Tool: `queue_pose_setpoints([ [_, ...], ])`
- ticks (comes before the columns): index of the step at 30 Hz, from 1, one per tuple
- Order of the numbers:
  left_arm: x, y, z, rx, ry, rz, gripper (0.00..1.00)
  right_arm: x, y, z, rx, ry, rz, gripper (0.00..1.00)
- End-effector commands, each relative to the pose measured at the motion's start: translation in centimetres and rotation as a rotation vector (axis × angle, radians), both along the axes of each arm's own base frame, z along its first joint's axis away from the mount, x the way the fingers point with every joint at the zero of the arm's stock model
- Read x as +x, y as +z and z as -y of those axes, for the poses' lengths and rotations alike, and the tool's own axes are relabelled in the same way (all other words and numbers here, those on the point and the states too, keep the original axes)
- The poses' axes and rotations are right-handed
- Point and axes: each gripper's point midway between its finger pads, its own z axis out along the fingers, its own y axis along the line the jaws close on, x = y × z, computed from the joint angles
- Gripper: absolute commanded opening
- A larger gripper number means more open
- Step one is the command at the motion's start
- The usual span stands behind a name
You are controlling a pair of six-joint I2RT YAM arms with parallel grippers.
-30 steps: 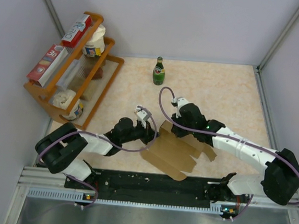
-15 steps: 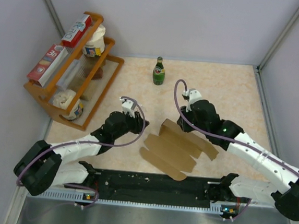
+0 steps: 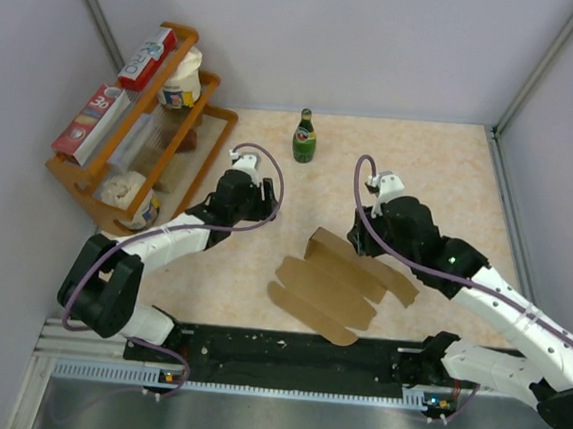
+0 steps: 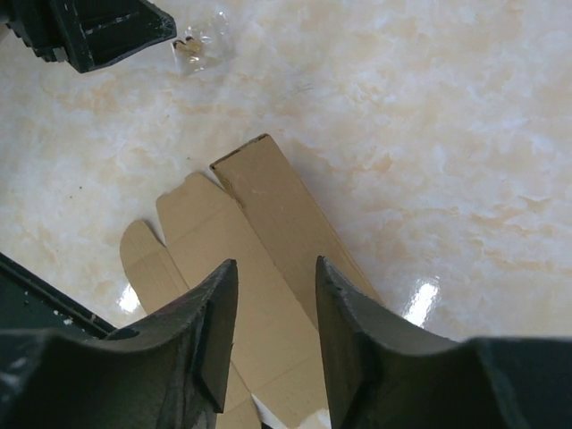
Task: Fold the paper box
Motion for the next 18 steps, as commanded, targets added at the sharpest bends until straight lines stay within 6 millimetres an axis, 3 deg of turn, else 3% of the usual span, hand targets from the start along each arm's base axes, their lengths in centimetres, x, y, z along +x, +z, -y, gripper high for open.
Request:
queue_pose_setpoints([
  [1, -0.2, -0.1, 0.2, 0.004, -0.016, -0.026, 0.67, -0.2, -0.3, 1.7, -0.024, -0.058, 0.010, 0.43],
  [12, -0.5, -2.9, -1.7, 0.097, 0.072, -0.136, 0.65, -0.5, -1.8, 2.5, -0.052, -0.084, -0.020, 0.46],
  [18, -1.7, -2.6, -1.6, 0.040, 0.070, -0.126, 0.63, -0.1, -2.5, 4.1, -0.103, -0.157, -0.042, 0.48],
])
